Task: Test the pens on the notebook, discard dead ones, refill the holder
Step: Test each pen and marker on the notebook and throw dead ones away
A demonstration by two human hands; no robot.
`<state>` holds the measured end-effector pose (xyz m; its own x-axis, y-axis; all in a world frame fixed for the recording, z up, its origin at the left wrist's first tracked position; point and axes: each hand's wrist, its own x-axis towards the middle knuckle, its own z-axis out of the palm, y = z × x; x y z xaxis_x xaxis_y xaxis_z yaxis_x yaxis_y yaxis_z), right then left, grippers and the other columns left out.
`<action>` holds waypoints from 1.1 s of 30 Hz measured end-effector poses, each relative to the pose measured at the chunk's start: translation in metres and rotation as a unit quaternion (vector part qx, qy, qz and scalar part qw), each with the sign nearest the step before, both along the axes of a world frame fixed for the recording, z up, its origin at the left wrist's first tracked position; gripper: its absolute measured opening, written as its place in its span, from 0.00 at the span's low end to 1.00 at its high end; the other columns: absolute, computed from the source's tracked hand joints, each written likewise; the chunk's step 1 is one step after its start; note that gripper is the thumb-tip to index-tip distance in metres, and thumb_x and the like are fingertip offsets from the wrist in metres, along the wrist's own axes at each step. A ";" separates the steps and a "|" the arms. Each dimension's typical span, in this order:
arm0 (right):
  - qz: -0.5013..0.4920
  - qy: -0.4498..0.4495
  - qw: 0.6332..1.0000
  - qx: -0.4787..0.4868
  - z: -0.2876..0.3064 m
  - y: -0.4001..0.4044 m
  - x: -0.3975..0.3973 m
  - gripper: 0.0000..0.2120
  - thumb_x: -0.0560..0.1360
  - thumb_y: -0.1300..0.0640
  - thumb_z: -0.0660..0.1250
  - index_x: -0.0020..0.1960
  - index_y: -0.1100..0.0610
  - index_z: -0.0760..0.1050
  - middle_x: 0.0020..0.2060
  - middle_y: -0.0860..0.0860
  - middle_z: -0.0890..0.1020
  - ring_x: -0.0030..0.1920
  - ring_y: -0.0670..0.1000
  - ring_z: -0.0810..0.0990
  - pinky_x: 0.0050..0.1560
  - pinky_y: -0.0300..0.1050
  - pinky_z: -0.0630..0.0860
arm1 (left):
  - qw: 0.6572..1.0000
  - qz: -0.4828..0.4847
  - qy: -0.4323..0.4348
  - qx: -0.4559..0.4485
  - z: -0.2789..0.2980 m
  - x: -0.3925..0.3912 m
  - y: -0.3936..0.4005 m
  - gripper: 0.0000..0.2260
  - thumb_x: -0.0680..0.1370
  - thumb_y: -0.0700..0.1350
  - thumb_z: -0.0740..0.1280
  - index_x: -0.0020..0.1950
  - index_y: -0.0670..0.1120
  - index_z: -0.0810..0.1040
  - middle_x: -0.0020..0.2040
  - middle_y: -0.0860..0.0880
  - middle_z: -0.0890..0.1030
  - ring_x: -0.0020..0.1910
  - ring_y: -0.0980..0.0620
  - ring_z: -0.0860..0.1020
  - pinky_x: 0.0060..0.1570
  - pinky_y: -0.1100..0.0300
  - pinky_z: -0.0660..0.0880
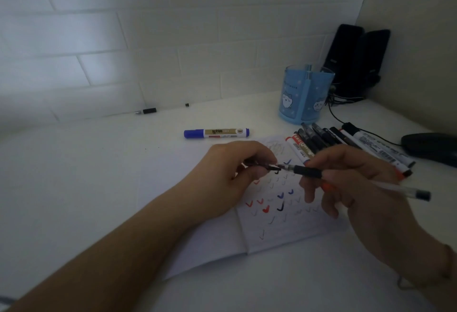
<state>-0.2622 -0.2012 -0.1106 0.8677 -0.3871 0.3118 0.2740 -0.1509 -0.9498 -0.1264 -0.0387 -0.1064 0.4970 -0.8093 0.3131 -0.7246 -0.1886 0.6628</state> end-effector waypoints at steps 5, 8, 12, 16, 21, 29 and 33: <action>0.014 -0.003 1.000 -0.005 0.000 0.002 0.000 0.08 0.66 0.61 0.64 0.40 0.54 0.80 0.34 0.57 0.83 0.30 0.56 0.79 0.21 0.39 0.68 | 1.000 -0.020 0.003 0.005 0.001 -0.001 0.000 0.11 0.78 0.39 0.66 0.53 0.55 0.79 0.48 0.60 0.81 0.49 0.62 0.78 0.53 0.65 0.75; 0.019 0.007 1.000 -0.020 0.001 0.004 0.000 0.05 0.68 0.61 0.67 0.39 0.53 0.81 0.35 0.57 0.84 0.30 0.56 0.79 0.20 0.41 0.69 | 0.999 -0.039 -0.005 0.000 0.001 -0.003 0.001 0.12 0.78 0.38 0.66 0.57 0.53 0.79 0.48 0.59 0.82 0.49 0.60 0.79 0.53 0.65 0.76; 0.052 0.006 0.998 -0.018 -0.001 0.007 0.001 0.05 0.71 0.55 0.71 0.38 0.55 0.80 0.34 0.57 0.84 0.28 0.56 0.80 0.20 0.41 0.71 | 0.992 -0.099 0.072 -0.027 0.004 -0.008 0.005 0.20 0.78 0.34 0.65 0.65 0.54 0.73 0.45 0.54 0.84 0.37 0.56 0.80 0.45 0.64 0.77; 0.068 -0.002 0.997 -0.026 -0.004 0.008 0.001 0.15 0.68 0.45 0.71 0.40 0.57 0.79 0.35 0.55 0.84 0.26 0.56 0.81 0.22 0.40 0.72 | 0.978 -0.128 0.147 -0.074 0.004 -0.010 0.009 0.23 0.77 0.32 0.64 0.64 0.56 0.74 0.40 0.50 0.83 0.32 0.53 0.76 0.39 0.60 0.76; 0.070 -0.008 0.994 -0.080 -0.008 0.010 0.004 0.10 0.70 0.48 0.70 0.41 0.54 0.77 0.31 0.53 0.82 0.26 0.51 0.80 0.24 0.37 0.72 | 0.990 -0.095 0.092 -0.055 0.001 -0.007 0.006 0.24 0.76 0.31 0.66 0.64 0.57 0.74 0.42 0.52 0.84 0.34 0.55 0.79 0.43 0.64 0.77; 0.118 -0.024 0.989 -0.085 -0.001 0.000 0.005 0.12 0.76 0.56 0.60 0.56 0.49 0.77 0.51 0.50 0.84 0.52 0.52 0.83 0.42 0.45 0.81 | 0.973 0.127 -0.183 0.063 -0.003 0.047 0.009 0.25 0.75 0.54 0.69 0.71 0.57 0.69 0.70 0.55 0.71 0.69 0.54 0.67 0.72 0.55 0.61; 0.055 -0.039 0.986 0.150 0.014 -0.014 0.007 0.12 0.78 0.66 0.54 0.50 0.59 0.76 0.45 0.57 0.83 0.47 0.59 0.83 0.36 0.52 0.80 | 0.939 0.292 -0.119 0.138 -0.017 0.088 0.017 0.24 0.78 0.55 0.64 0.73 0.52 0.66 0.75 0.51 0.66 0.73 0.45 0.62 0.71 0.48 0.59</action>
